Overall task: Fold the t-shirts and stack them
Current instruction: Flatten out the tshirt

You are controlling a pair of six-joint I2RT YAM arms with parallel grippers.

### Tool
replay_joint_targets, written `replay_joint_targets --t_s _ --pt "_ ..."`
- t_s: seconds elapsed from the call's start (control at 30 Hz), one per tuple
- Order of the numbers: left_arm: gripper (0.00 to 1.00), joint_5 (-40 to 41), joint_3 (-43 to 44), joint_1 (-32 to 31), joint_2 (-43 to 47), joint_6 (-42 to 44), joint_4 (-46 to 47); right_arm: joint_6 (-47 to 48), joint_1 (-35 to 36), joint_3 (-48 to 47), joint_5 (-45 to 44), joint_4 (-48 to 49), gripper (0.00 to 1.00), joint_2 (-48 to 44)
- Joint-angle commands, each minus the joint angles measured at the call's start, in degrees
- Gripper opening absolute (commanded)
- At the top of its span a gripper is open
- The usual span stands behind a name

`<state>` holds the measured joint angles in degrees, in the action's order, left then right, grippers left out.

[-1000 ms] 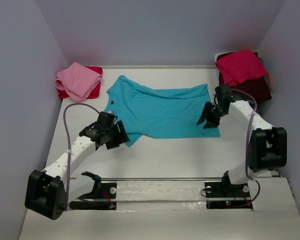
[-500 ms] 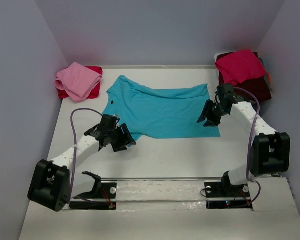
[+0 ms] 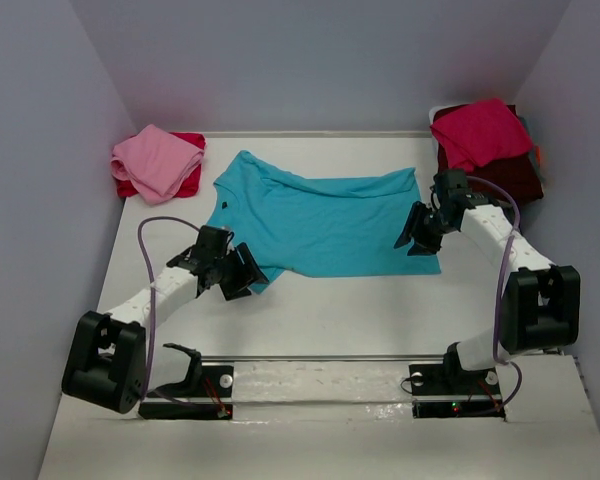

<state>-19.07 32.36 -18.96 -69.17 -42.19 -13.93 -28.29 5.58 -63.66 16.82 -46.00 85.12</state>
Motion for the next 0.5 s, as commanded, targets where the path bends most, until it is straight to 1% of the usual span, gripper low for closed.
replay_joint_targets --t_s 0.0,0.07,0.27,0.47 --pt "0.68 -0.62 -0.10 1.73 0.35 2.11 -0.83 0.70 -0.40 -0.68 0.58 1.26 0.49 0.13" --pt "0.68 -0.79 -0.45 2.96 0.09 2.64 -0.74 0.61 -0.40 -0.94 0.76 1.26 0.49 0.57" --pt "0.68 -2.46 -1.16 2.96 -2.55 2.64 0.75 0.70 -0.40 -1.56 0.85 1.17 0.49 1.36" --pt "0.68 -2.02 -1.51 2.96 -3.87 3.00 0.75 0.43 -0.40 -1.38 1.11 1.79 0.49 1.89"
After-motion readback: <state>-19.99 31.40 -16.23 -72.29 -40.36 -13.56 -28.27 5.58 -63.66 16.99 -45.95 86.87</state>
